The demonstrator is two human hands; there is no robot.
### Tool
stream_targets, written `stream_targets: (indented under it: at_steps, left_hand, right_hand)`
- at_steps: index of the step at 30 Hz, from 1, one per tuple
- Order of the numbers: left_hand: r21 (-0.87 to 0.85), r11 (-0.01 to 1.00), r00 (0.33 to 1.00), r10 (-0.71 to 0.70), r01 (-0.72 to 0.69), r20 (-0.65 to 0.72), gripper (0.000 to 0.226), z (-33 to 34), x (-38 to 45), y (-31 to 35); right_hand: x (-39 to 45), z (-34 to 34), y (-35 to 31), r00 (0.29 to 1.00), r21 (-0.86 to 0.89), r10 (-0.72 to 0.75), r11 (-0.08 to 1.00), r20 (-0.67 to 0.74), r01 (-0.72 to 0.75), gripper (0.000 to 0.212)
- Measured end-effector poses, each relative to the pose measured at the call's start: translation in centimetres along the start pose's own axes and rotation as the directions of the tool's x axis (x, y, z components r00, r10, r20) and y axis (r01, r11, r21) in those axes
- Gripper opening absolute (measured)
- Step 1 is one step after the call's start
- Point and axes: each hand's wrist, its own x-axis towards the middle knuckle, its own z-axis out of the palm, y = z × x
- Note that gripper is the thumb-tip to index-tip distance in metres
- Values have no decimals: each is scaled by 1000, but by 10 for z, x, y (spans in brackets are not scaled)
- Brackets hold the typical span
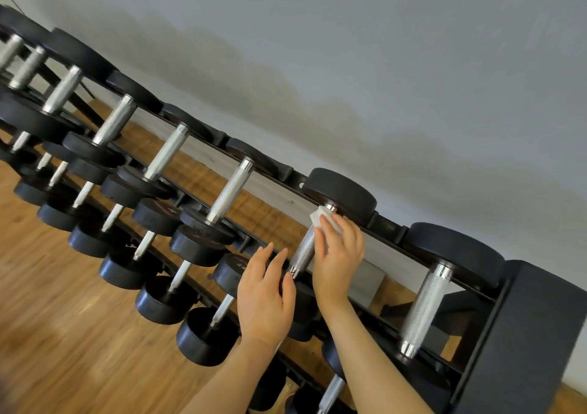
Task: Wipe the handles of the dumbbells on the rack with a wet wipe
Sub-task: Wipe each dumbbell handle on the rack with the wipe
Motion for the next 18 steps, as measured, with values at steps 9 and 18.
stream_targets:
  at_steps: [9,18]
  left_hand:
    - [-9,1000,1000,7,-7,1,45,2,1,-2]
    - [-7,1000,1000,14,-14,-9,45,3,1,-3]
  right_hand:
    - [-1,-1,-4,998,144,55,988,38,-60,33]
    - [7,-1,-3,997,171,75,982,29,-79,31]
